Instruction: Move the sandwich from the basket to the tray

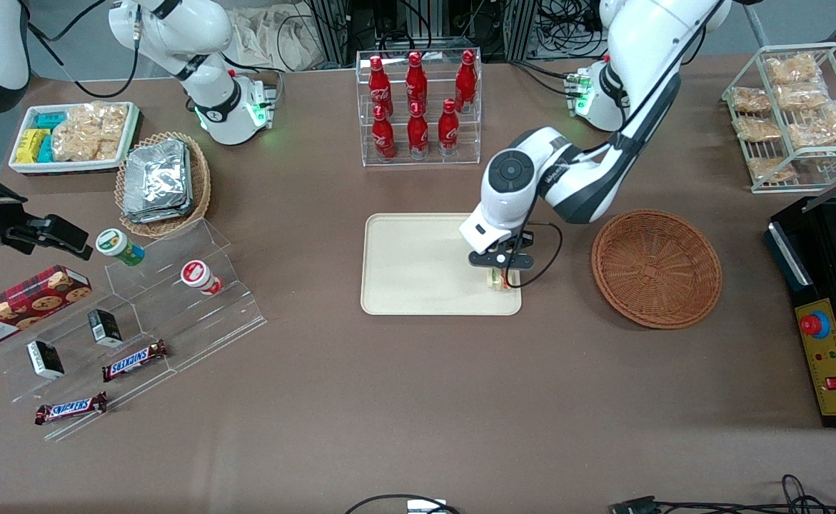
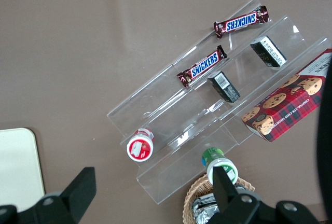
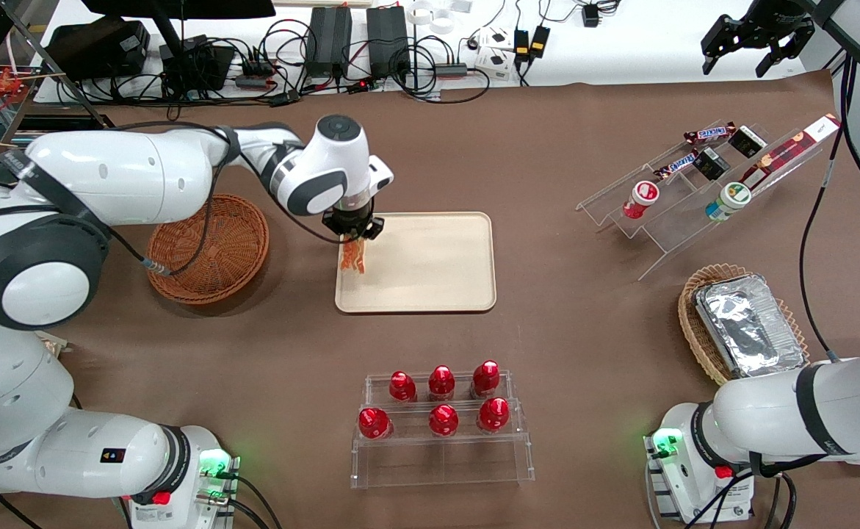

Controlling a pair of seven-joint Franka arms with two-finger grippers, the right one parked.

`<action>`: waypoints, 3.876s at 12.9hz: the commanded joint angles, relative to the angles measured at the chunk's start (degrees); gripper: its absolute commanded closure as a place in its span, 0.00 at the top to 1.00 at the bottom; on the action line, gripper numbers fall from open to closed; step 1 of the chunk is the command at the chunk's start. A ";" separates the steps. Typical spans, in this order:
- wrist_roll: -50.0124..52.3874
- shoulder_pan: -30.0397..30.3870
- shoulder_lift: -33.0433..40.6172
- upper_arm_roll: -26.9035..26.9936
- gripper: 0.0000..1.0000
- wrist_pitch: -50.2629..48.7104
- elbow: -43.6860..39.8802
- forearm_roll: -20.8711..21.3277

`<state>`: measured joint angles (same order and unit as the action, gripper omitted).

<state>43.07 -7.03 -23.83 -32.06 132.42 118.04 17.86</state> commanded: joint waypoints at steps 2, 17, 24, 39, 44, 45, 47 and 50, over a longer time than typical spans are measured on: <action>1.49 0.17 -2.71 -0.02 0.04 4.41 0.09 1.12; 5.01 0.43 -0.71 0.07 1.00 -0.65 -1.75 -0.01; -5.89 1.31 11.15 3.03 1.00 -36.68 -26.42 -14.60; -24.13 0.87 24.78 27.29 1.00 -45.41 -26.73 -17.07; -26.46 0.87 28.04 30.74 1.00 -47.17 -24.70 -17.60; -26.55 0.79 28.04 30.92 1.00 -47.17 -24.70 -17.60; -31.35 1.22 27.70 31.35 1.00 -47.52 -25.13 -17.42; -31.21 0.87 27.25 33.55 1.00 -47.52 -25.22 -18.04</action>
<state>12.98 -5.76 2.67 0.58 85.27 92.13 0.74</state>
